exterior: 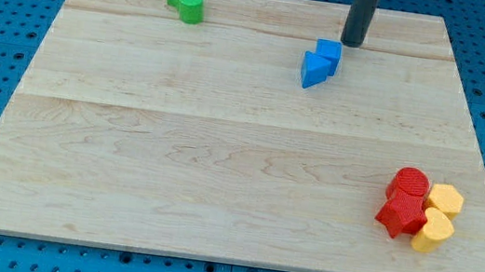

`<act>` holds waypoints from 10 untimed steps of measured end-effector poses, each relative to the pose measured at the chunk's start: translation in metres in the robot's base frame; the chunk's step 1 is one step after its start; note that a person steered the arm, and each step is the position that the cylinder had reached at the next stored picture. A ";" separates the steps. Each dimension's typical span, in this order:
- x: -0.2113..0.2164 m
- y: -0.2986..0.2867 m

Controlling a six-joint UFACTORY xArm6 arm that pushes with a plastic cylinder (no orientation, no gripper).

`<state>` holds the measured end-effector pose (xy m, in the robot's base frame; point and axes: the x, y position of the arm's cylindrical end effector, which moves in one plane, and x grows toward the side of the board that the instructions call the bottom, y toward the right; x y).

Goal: Move the blue triangle to the left side of the red blocks

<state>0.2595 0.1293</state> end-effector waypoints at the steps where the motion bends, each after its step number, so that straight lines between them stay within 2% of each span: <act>1: 0.002 -0.037; 2: 0.029 -0.055; 3: 0.059 -0.055; 5: 0.090 -0.054; 8: 0.174 -0.044; 9: 0.163 -0.047; 10: 0.133 -0.050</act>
<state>0.3920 0.0798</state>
